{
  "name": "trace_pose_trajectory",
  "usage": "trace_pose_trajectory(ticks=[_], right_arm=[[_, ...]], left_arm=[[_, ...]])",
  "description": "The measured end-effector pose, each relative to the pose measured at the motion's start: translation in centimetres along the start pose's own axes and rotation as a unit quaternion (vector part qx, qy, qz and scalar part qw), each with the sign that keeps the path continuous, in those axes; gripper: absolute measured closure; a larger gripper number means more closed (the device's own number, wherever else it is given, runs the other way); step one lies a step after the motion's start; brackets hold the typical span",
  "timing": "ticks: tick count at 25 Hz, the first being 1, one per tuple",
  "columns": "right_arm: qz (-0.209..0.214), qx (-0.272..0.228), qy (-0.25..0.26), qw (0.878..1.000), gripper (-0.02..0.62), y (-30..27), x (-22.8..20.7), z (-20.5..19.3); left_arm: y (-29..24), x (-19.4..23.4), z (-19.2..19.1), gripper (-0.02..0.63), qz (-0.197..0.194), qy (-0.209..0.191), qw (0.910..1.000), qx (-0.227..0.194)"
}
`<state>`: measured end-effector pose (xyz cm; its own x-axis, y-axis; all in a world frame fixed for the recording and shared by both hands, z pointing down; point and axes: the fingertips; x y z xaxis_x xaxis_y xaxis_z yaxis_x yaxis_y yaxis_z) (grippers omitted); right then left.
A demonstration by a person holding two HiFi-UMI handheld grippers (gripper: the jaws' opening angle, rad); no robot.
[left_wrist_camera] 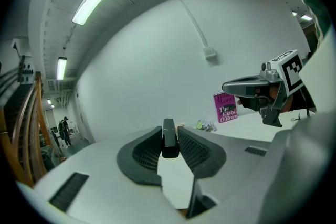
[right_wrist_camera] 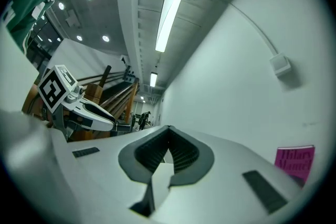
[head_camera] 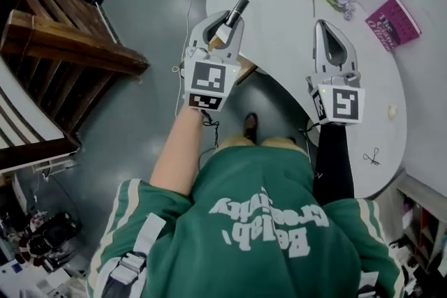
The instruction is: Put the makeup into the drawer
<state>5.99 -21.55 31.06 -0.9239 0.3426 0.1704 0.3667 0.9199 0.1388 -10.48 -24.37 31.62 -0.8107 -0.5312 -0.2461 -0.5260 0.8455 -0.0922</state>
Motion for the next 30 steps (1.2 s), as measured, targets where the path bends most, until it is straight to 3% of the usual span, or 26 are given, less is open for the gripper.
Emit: trace_pose_trajectory(ticks=[4,9,15,22,30], right_arm=[[0.034,0.003,-0.007,0.999,0.586,-3.1,4.1,-0.6],[0.053,0.017,-0.008,0.998,0.586,-5.1,7.4,-1.4],[0.052,0.055,-0.004,0.997,0.586,-5.4,8.3,-3.9],[0.048,0.091,0.01,0.995,0.586,-4.4,8.1,-5.7],[0.045,0.122,0.02,0.991,0.586,-3.0,8.2,-7.2]], left_arm=[[2.0,3.5,-2.0,0.499,0.023,0.007,0.9996,0.012],[3.1,5.6,-6.0,0.499,0.023,0.03,0.9983,0.045],[2.7,4.7,-14.8,0.499,0.001,0.068,0.9908,0.117],[3.0,2.5,-26.6,0.499,-0.017,0.112,0.9693,0.218],[3.8,-0.3,-37.6,0.499,-0.041,0.145,0.9334,0.326]])
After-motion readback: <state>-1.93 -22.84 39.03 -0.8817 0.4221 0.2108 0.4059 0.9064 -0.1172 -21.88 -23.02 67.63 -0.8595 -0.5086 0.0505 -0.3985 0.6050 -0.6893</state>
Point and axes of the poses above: the fingertips, and each gripper's own axes: y backward along the fingers, x to its left, z out of its top, and after that the axes turned 3 degrees about -x, right-handed
